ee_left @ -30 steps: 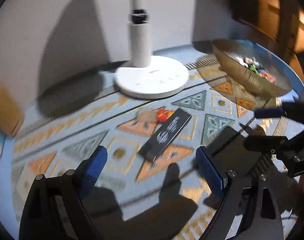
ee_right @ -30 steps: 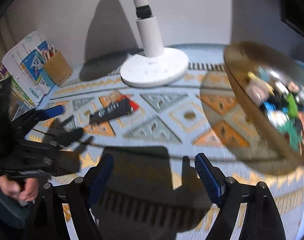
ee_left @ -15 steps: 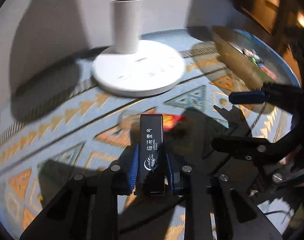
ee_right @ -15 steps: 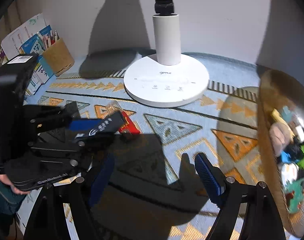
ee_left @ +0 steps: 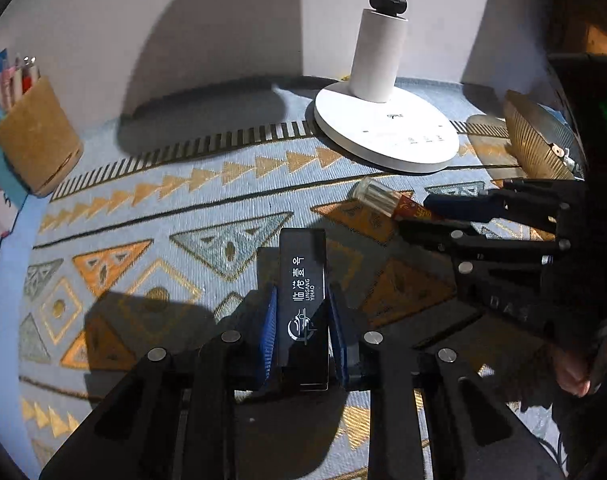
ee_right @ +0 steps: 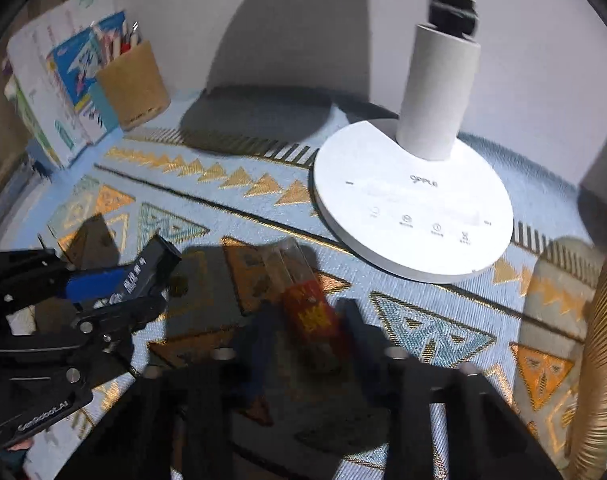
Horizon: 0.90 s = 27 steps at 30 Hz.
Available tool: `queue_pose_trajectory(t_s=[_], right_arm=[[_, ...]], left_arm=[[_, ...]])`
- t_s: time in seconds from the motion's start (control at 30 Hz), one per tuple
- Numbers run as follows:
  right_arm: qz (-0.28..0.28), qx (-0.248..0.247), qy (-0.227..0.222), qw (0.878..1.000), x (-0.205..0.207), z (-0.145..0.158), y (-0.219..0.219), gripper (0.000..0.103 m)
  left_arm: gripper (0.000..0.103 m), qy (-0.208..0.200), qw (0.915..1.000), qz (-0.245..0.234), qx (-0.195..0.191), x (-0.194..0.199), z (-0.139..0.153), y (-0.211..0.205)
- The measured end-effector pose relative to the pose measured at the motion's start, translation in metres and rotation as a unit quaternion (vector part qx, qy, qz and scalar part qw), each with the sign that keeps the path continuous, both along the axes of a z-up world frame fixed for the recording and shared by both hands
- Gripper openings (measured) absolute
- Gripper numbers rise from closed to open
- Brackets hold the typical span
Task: Organize rigid objects
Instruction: 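Grasp the black USB stick with the left gripper while the right grasps the red-labelled vial, then carry USB stick and vial over the amber bowl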
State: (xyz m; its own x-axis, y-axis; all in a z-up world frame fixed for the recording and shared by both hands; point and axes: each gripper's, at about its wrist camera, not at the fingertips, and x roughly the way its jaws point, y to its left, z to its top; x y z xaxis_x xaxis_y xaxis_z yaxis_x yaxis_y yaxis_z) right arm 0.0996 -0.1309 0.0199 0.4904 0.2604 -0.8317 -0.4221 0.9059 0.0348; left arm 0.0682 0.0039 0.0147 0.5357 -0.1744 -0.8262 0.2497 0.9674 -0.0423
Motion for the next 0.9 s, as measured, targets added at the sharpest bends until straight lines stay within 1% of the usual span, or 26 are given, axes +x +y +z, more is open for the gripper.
queue_pose_trajectory(t_s=[0.07, 0.17, 0.33, 0.37, 0.4, 0.47, 0.53, 0.6, 0.67, 0.7, 0.73, 0.77, 0.8, 0.83, 0.9], right_arm=[[0.008, -0.011, -0.008, 1.0, -0.009, 0.0, 0.004, 0.024], [0.005, -0.011, -0.001, 1.0, -0.03, 0.0, 0.0, 0.024], [-0.002, -0.007, 0.009, 1.0, -0.082, 0.001, -0.018, 0.024], [-0.003, -0.006, 0.008, 1.0, -0.088, 0.001, -0.02, 0.024], [-0.003, -0.01, 0.006, 1.0, -0.092, 0.001, -0.02, 0.027], [-0.001, -0.026, -0.001, 1.0, -0.094, 0.001, -0.017, 0.033], [-0.003, -0.033, -0.005, 0.999, -0.09, 0.001, -0.014, 0.034], [-0.008, -0.019, 0.001, 1.0, -0.083, 0.001, -0.015, 0.034], [-0.007, -0.017, -0.003, 1.0, -0.083, 0.001, -0.014, 0.025], [-0.006, -0.014, -0.003, 1.0, -0.085, 0.001, -0.013, 0.023], [-0.008, -0.013, -0.002, 1.0, -0.087, 0.001, -0.012, 0.023], [-0.012, -0.007, 0.004, 1.0, -0.089, 0.002, -0.013, 0.023], [-0.015, 0.017, 0.016, 1.0, -0.092, 0.004, -0.017, 0.023], [-0.014, 0.056, 0.031, 0.998, -0.094, 0.006, -0.024, 0.023], [-0.018, 0.104, 0.04, 0.994, -0.102, 0.013, -0.038, 0.023]], left_arm=[[0.021, -0.001, 1.0, 0.002, -0.001, -0.003, 0.0, -0.002], [0.021, -0.008, 1.0, 0.001, 0.001, -0.01, 0.003, -0.004], [0.021, -0.015, 0.9999, -0.006, 0.002, -0.018, 0.006, -0.009], [0.021, -0.016, 0.9998, -0.007, 0.003, -0.019, 0.006, -0.01], [0.021, -0.015, 0.9998, -0.009, 0.001, -0.019, 0.006, -0.011], [0.021, -0.015, 0.9998, -0.01, 0.003, -0.02, 0.007, -0.013], [0.021, -0.016, 0.9998, -0.011, 0.006, -0.023, 0.008, -0.014], [0.021, -0.017, 0.9998, -0.009, 0.003, -0.025, 0.01, -0.014], [0.021, -0.019, 0.9998, -0.006, 0.003, -0.027, 0.013, -0.013], [0.021, -0.02, 0.9998, -0.005, 0.003, -0.028, 0.015, -0.013], [0.021, -0.021, 0.9998, -0.005, 0.002, -0.029, 0.017, -0.013], [0.021, -0.023, 0.9997, -0.006, 0.001, -0.031, 0.02, -0.013], [0.021, -0.027, 0.9996, -0.007, 0.0, -0.034, 0.025, -0.014], [0.021, -0.034, 0.9994, -0.009, -0.003, -0.038, 0.031, -0.016], [0.021, -0.049, 0.9986, -0.017, -0.013, -0.044, 0.044, -0.02]])
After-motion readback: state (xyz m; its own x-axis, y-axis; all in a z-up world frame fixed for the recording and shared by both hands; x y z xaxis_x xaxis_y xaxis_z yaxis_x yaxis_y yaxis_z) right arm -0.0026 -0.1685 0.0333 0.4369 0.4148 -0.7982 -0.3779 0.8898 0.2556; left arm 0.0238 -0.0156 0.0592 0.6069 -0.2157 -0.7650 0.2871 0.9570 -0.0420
